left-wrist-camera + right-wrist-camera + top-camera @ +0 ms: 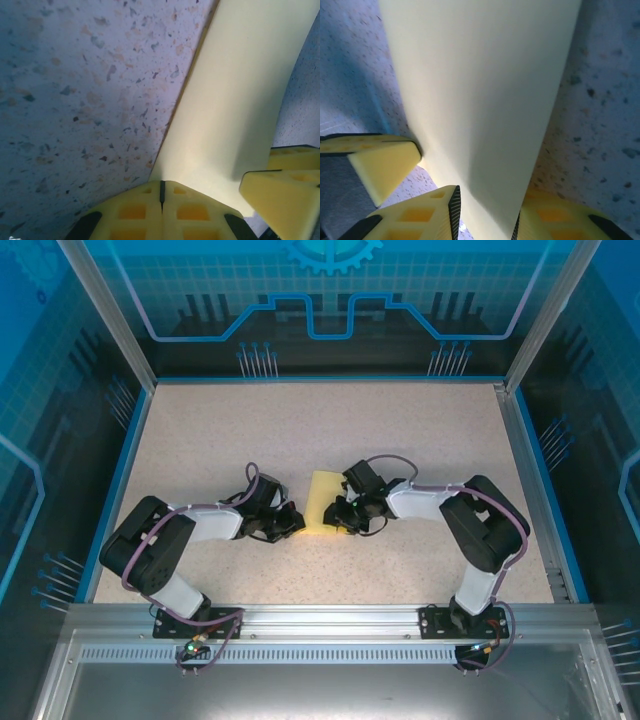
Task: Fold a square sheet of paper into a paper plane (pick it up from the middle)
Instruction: Third fold the triangle at the center of the table.
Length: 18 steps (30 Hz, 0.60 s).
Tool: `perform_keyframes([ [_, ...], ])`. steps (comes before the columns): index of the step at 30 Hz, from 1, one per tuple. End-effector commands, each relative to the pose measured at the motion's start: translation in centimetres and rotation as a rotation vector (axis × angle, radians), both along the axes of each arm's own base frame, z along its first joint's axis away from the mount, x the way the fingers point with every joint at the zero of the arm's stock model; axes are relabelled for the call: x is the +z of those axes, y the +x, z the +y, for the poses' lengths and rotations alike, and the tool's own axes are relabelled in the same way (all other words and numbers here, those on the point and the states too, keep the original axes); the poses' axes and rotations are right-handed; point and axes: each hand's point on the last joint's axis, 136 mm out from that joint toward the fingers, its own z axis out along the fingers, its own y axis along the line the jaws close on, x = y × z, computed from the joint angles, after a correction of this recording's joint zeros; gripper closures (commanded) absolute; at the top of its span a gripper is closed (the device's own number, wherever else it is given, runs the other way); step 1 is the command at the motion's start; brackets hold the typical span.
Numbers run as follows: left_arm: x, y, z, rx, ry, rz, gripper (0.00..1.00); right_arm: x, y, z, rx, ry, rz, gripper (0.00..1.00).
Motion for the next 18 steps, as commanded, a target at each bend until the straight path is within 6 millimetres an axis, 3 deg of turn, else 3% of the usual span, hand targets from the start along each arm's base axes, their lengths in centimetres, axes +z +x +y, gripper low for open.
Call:
perform_keyframes([
  [1, -2.6, -2.1, 1.7, 0.019, 0.094, 0.112, 1.00, 0.6, -1.5, 0.1, -0.018, 0.024, 0.026, 0.69],
  [9, -2.4, -2.0, 1.6, 0.020, 0.089, 0.107, 1.00, 0.4, -1.7, -1.0, -0.151, 0.052, 0.016, 0.78],
  [18, -2.3, -2.0, 1.5, 0.017, 0.086, 0.106, 1.00, 0.6, -1.2, 0.2, -0.161, 0.131, 0.016, 0.80],
])
